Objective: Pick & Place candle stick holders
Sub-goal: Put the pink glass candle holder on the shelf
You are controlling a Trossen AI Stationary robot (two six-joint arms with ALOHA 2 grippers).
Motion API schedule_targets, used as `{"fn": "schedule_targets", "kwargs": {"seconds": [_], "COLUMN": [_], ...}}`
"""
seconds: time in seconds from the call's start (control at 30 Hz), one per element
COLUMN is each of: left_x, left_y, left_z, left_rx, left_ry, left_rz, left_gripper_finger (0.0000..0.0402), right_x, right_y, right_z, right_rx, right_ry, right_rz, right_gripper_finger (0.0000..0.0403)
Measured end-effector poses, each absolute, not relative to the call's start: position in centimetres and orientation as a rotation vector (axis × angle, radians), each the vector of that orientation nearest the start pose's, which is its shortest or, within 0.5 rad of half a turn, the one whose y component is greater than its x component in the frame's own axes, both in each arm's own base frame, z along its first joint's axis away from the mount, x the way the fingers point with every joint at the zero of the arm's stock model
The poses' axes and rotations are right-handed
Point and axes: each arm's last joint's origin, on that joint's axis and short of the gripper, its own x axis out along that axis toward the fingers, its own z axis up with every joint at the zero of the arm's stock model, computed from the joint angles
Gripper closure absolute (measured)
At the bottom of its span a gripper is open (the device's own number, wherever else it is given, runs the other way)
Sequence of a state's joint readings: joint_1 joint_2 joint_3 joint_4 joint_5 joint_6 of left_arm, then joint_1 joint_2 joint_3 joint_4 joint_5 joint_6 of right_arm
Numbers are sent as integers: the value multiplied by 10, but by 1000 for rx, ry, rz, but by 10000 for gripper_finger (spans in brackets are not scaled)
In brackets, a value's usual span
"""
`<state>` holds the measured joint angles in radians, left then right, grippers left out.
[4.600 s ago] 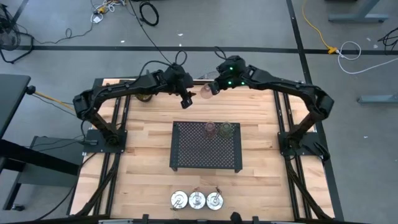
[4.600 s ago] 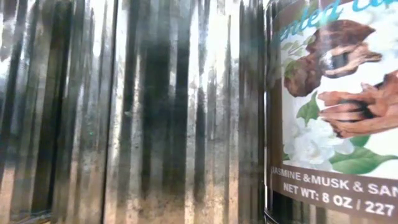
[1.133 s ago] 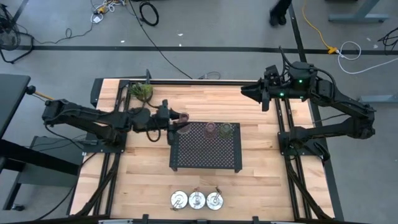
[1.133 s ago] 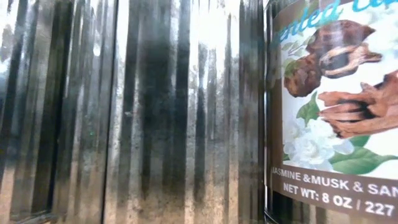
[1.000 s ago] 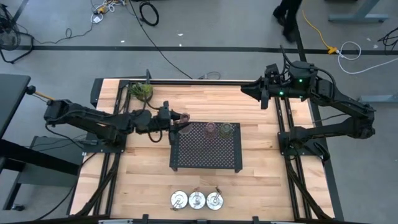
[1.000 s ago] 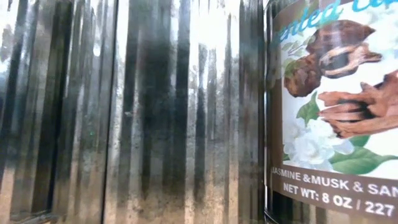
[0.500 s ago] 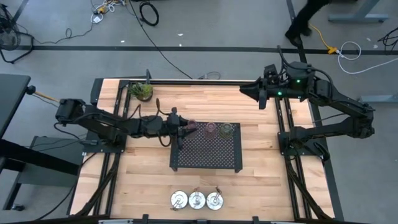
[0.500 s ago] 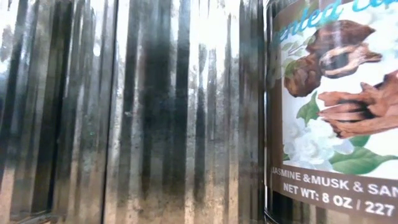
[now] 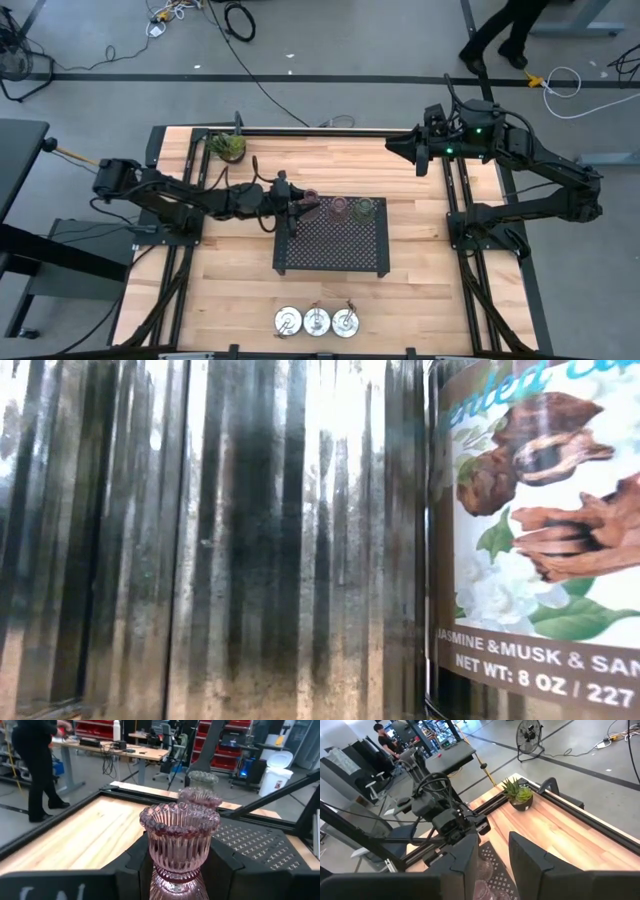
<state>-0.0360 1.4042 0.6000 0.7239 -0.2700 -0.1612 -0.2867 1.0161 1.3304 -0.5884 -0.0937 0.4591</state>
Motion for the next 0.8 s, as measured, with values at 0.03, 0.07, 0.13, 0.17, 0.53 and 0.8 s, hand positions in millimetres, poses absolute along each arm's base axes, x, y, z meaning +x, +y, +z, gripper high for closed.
{"fn": "schedule_targets", "kwargs": {"seconds": [0.03,0.07,0.13,0.17,0.53,0.8], "left_x": [285,285,287,287,288,288], "left_y": [-2,-2,-2,-2,-3,-3], "left_z": [220,219,217,216,218,220], "left_rx": [-159,-161,-170,-182,-244,-250], "left_ry": [68,73,73,78,44,23], "left_rz": [240,240,241,242,238,235], "left_gripper_finger": [272,272,272,272,238,250], "right_x": [181,181,181,181,181,181], "right_y": [-51,-51,-51,-51,-51,-51], "right_z": [434,434,434,434,434,434], "right_rx": [507,507,508,508,504,503], "right_ry": [224,225,226,226,226,226], "right_rz": [-251,-252,-252,-252,-251,-251], "right_gripper_finger": [291,291,291,291,291,291]}}
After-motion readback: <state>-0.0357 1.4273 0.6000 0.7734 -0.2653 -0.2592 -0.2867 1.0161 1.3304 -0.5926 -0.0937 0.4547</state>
